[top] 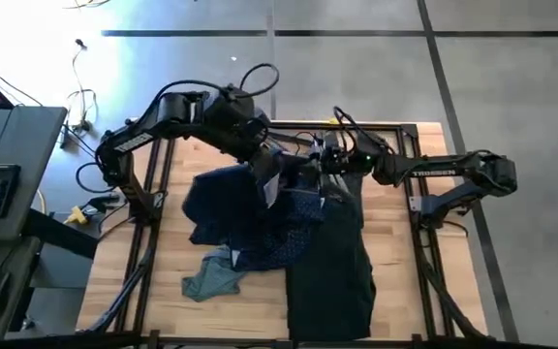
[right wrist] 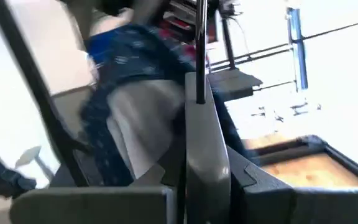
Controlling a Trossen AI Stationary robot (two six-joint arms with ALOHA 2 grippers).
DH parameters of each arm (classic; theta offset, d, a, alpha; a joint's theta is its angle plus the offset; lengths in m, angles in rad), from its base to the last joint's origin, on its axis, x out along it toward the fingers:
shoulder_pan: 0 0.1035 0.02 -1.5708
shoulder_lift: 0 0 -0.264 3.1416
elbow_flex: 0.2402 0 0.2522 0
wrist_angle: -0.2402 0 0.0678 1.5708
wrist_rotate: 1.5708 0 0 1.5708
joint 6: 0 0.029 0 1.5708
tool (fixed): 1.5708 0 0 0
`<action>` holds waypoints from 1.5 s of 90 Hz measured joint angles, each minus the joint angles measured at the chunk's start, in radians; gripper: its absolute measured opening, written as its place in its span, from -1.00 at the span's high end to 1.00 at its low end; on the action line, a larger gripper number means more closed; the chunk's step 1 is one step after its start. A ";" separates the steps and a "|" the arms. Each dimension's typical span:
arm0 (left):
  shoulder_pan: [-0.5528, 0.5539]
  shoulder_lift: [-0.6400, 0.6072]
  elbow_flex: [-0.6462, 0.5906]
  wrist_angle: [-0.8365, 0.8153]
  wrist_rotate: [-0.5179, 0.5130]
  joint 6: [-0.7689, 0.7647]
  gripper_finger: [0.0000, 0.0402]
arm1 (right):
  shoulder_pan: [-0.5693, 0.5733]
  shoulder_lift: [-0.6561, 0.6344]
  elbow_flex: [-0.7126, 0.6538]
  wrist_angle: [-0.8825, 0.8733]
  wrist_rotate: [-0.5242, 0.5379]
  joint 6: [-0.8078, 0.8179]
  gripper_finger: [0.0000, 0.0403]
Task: Hang clothes
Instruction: Insert the hanger into the blue polo shirt
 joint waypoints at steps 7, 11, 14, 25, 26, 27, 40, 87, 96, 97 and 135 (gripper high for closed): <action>0.000 0.007 0.000 -0.016 0.000 0.011 0.54 | -0.005 -0.002 -0.024 0.076 0.016 0.025 0.86; 0.000 0.015 0.000 -0.015 0.000 0.022 0.49 | -0.008 -0.002 -0.026 0.082 0.016 0.025 0.86; 0.000 0.021 0.000 -0.015 -0.001 0.030 0.46 | -0.008 -0.002 -0.024 0.076 0.016 0.021 0.86; 0.000 0.058 0.000 -0.018 0.001 0.065 0.31 | -0.007 -0.002 -0.018 0.072 0.016 0.013 0.86; 0.000 0.062 0.000 -0.019 0.001 0.069 0.30 | -0.007 -0.002 -0.017 0.072 0.016 0.013 0.86; 0.000 0.065 0.000 -0.021 0.002 0.074 0.29 | -0.007 -0.002 -0.016 0.072 0.016 0.014 0.86; 0.000 0.088 0.000 -0.085 0.067 0.175 0.20 | -0.007 -0.002 -0.015 0.062 0.015 0.017 0.86; -0.074 0.066 0.000 -0.291 -0.138 0.162 0.20 | -0.008 -0.002 -0.015 0.023 0.017 0.013 0.86; -0.083 0.065 0.000 -0.291 -0.235 0.174 0.23 | -0.008 -0.002 -0.015 0.013 0.017 0.013 0.86; -0.084 0.064 0.000 -0.291 -0.240 0.179 0.24 | -0.008 -0.002 -0.015 0.011 0.017 0.013 0.86; -0.132 0.010 0.000 -0.291 -0.541 0.748 0.36 | -0.009 -0.002 -0.015 -0.009 0.016 0.013 0.86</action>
